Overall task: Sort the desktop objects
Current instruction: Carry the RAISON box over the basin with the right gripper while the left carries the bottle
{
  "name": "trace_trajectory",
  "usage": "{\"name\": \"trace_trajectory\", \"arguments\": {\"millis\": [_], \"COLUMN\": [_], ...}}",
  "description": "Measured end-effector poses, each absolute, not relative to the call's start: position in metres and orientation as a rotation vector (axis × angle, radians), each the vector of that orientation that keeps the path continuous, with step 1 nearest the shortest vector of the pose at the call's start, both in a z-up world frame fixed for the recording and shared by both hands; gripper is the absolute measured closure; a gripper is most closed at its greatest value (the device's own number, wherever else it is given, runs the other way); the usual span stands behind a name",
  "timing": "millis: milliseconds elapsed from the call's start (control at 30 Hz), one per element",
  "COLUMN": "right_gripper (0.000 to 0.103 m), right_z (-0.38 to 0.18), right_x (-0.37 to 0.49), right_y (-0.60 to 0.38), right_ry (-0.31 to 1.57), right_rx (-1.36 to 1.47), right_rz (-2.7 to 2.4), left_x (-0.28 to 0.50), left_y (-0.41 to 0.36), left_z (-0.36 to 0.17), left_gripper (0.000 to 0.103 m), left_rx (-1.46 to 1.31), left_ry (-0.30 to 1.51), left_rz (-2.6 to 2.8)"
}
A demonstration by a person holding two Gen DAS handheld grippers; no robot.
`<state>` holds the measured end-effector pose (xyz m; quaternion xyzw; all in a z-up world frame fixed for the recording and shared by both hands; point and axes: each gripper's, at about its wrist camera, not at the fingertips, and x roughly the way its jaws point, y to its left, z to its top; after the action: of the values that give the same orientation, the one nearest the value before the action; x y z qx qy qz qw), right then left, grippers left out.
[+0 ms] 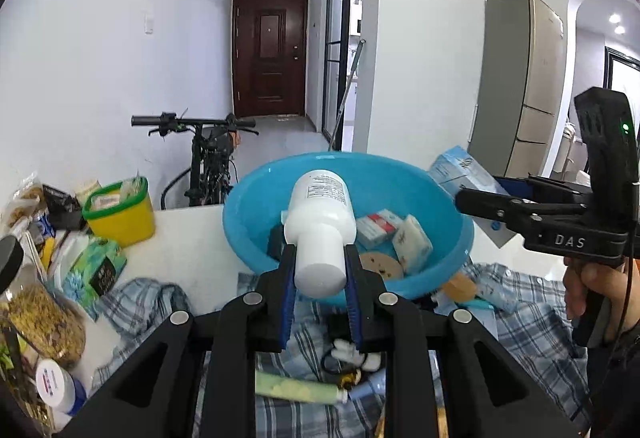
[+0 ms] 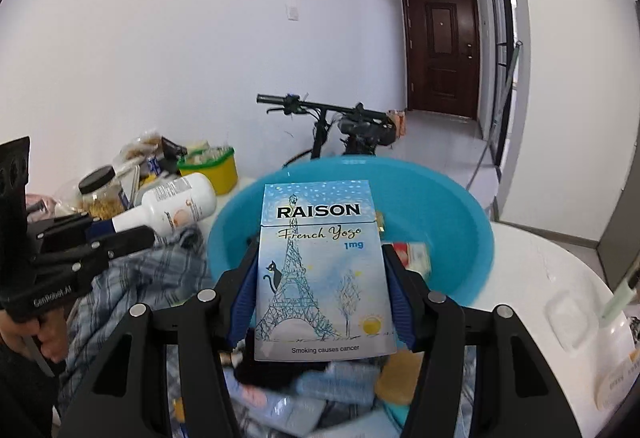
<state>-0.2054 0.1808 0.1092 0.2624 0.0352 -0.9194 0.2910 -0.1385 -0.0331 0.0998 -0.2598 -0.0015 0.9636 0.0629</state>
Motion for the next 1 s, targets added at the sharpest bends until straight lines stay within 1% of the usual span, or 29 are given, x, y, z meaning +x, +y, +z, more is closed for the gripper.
{"name": "trace_trajectory", "arguments": {"millis": [267,367,467,600,700,767,1000], "right_gripper": [0.047,0.047,0.047,0.047,0.047,0.047,0.047], "right_z": [0.113,0.113,0.113,0.11,0.104,0.102,0.098], "right_x": [-0.233,-0.242,-0.255,-0.26,-0.262,-0.264,-0.263], "right_y": [0.175,0.17,0.167,0.167,0.166,0.167,0.164], "right_ry": [0.043,0.053,0.043,0.041,0.057,0.036,0.061], "right_rx": [0.696,0.698,0.701,0.698,0.719,0.729,0.738], "right_rz": [-2.479,-2.494,-2.48,-2.487,-2.486,-2.477,-2.48], "left_x": [-0.17,-0.186,-0.2,-0.215,-0.225,-0.23,-0.236], "left_y": [-0.028,-0.026,-0.028,-0.03,-0.033,-0.03,-0.021], "left_z": [0.107,0.108,0.111,0.112,0.107,0.103,0.093], "left_gripper": [0.079,0.079,0.079,0.079,0.079,0.079,0.079], "left_rx": [-0.774,-0.785,-0.779,-0.757,-0.774,-0.79,-0.816], "left_ry": [-0.012,-0.006,-0.048,-0.03,-0.065,-0.055,0.011], "left_rz": [2.919,2.919,2.91,2.944,2.939,2.925,2.934]}}
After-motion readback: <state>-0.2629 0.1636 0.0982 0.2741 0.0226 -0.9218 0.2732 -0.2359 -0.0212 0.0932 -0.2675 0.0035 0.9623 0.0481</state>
